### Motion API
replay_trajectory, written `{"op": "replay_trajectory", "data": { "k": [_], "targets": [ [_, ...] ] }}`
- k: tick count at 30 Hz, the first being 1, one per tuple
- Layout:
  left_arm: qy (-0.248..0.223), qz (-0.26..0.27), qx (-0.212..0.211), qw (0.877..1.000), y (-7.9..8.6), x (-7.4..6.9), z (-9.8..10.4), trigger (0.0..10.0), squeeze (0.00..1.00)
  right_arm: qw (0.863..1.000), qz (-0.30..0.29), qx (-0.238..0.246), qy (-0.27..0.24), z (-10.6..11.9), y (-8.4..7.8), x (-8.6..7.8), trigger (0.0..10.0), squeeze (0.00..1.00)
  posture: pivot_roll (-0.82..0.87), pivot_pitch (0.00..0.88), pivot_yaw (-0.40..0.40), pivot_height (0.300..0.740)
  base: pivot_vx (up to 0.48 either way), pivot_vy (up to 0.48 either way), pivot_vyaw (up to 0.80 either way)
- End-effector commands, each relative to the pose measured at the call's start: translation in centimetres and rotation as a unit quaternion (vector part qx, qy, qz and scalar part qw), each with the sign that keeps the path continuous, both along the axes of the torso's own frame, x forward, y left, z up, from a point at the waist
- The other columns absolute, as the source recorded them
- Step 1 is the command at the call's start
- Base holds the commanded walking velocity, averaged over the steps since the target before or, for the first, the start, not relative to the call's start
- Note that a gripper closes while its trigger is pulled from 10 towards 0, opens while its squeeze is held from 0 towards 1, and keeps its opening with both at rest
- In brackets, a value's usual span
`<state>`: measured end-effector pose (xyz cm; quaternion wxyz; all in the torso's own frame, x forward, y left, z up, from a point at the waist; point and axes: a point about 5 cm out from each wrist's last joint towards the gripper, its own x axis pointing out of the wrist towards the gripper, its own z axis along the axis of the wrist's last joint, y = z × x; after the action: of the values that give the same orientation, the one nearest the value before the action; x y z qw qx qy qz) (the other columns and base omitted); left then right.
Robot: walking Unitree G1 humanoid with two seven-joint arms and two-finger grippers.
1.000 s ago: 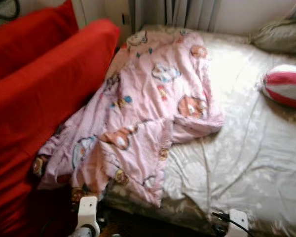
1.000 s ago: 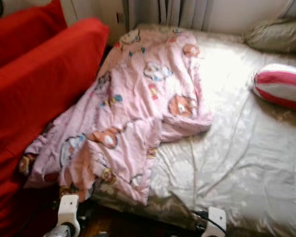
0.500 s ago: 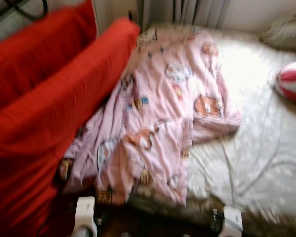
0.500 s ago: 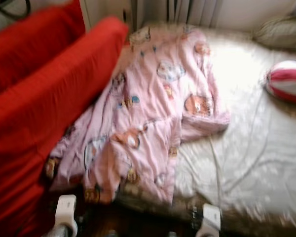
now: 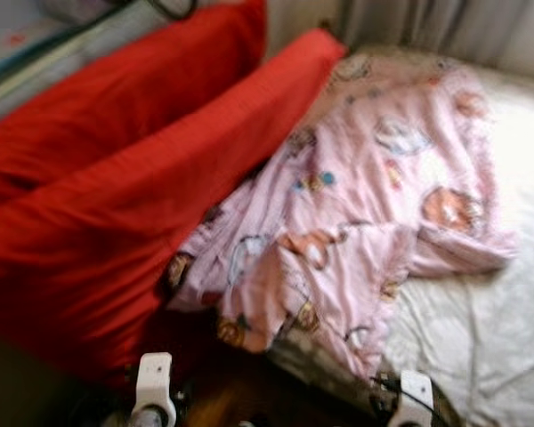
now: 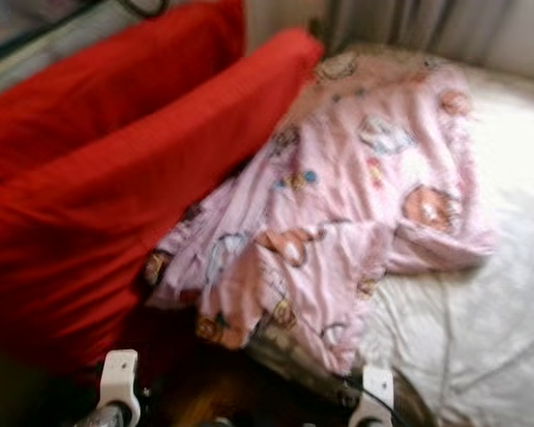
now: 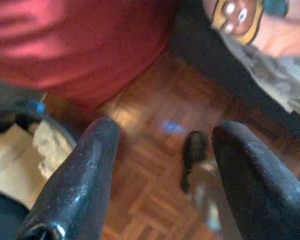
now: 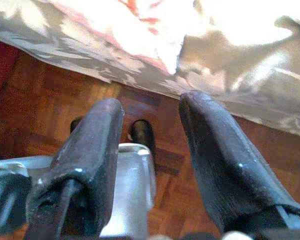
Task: Clean up the room
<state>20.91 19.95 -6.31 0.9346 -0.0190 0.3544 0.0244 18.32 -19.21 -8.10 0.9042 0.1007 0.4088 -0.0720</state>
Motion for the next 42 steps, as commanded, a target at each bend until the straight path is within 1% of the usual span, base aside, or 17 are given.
{"op": "replay_trajectory", "data": {
  "k": [1,5,9,13,17,19,21,22,24,26,27,30,31,34,37,38,42],
  "targets": [
    [0.013,-0.003,-0.002,1.0,-0.1,-0.6,-0.4,10.0,0.0,1.0,-0.006,0.003,0.018,-0.5,0.0,-1.1,10.0,0.0,0.01,0.189,-0.004,0.74,0.0,0.0,0.8],
    [0.01,-0.007,-0.004,1.0,-0.3,-0.4,-0.3,10.0,0.0,1.0,-0.007,0.003,0.015,-0.5,0.0,-1.0,10.0,0.0,0.0,0.185,-0.003,0.74,0.0,0.0,0.65],
    [-0.008,-0.009,-0.008,1.0,-0.7,0.3,0.1,10.0,0.0,1.0,-0.022,-0.006,0.006,-0.3,-0.5,-0.8,10.0,0.0,0.0,0.178,-0.007,0.74,0.0,0.0,0.11],
    [-0.04,-0.017,-0.014,0.999,-1.1,1.3,0.8,10.0,0.0,0.998,-0.037,-0.008,-0.051,0.9,-1.6,0.8,10.0,0.0,0.01,0.172,-0.01,0.74,0.0,0.0,0.0],
    [-0.061,-0.015,-0.017,0.998,-1.2,1.7,1.2,10.0,0.0,0.994,-0.023,-0.019,-0.108,2.2,-2.1,2.4,10.0,0.0,0.01,0.164,-0.014,0.74,0.0,0.0,0.0],
    [-0.077,-0.016,-0.019,0.997,-1.2,1.9,1.5,10.0,0.0,0.988,-0.016,-0.037,-0.15,3.4,-2.5,3.7,10.0,0.0,0.0,0.157,-0.015,0.74,0.0,0.0,0.0],
    [-0.096,-0.014,-0.021,0.995,-1.1,2.1,1.9,10.0,0.0,0.982,-0.016,-0.036,-0.184,4.4,-2.8,4.7,10.0,0.0,0.0,0.153,-0.016,0.74,0.0,0.0,0.0],
    [-0.102,-0.012,-0.021,0.994,-1.1,2.2,2.0,10.0,0.0,0.98,-0.015,-0.035,-0.195,4.7,-2.8,5.0,10.0,0.0,0.0,0.152,-0.017,0.74,0.0,0.0,0.0],
    [-0.129,-0.013,-0.021,0.991,-1.0,2.6,2.6,10.0,0.0,0.975,0.008,-0.037,-0.219,5.4,-2.6,5.8,10.0,0.0,0.0,0.149,-0.018,0.74,0.0,0.0,0.0],
    [-0.147,-0.018,-0.017,0.989,-1.0,2.9,3.0,10.0,0.0,0.972,0.02,-0.037,-0.232,5.8,-2.4,6.1,10.0,0.0,0.0,0.147,-0.019,0.74,0.0,0.0,0.0],
    [-0.179,-0.026,-0.011,0.983,-1.0,3.3,3.7,10.0,0.0,0.966,0.038,-0.043,-0.254,6.3,-2.0,6.5,10.0,0.0,0.0,0.144,-0.02,0.74,0.0,0.0,0.0],
    [-0.249,-0.034,0.001,0.968,-0.9,4.3,5.7,10.0,0.0,0.953,0.037,-0.038,-0.299,7.4,-1.4,6.9,10.0,0.0,0.0,0.139,-0.016,0.74,0.0,0.0,0.0],
    [-0.258,-0.041,0.006,0.965,-0.8,4.4,6.0,10.0,0.0,0.95,0.049,-0.042,-0.306,7.5,-1.2,6.9,10.0,0.0,0.0,0.139,-0.012,0.74,0.0,0.0,0.0],
    [-0.277,-0.049,0.014,0.959,-0.5,4.5,6.7,10.0,0.0,0.945,0.063,-0.056,-0.317,7.6,-0.8,6.6,10.0,0.0,0.0,0.137,-0.01,0.74,0.0,0.0,0.0],
    [-0.295,-0.048,0.016,0.954,0.1,4.5,7.4,10.0,0.0,0.941,0.035,-0.052,-0.334,8.0,-0.9,6.4,10.0,0.0,0.0,0.137,0.006,0.74,0.0,0.0,0.0],
    [-0.3,-0.054,0.016,0.952,0.1,4.4,7.6,10.0,0.0,0.935,0.029,-0.051,-0.349,8.4,-0.7,6.5,10.0,0.0,-0.01,0.137,0.017,0.74,0.0,0.0,0.0],
    [-0.308,-0.068,0.017,0.949,-0.1,4.0,8.0,10.0,0.0,0.927,0.03,-0.058,-0.369,9.2,-0.5,6.5,10.0,0.0,-0.01,0.139,0.025,0.74,0.0,0.0,0.0]
  ]
}}
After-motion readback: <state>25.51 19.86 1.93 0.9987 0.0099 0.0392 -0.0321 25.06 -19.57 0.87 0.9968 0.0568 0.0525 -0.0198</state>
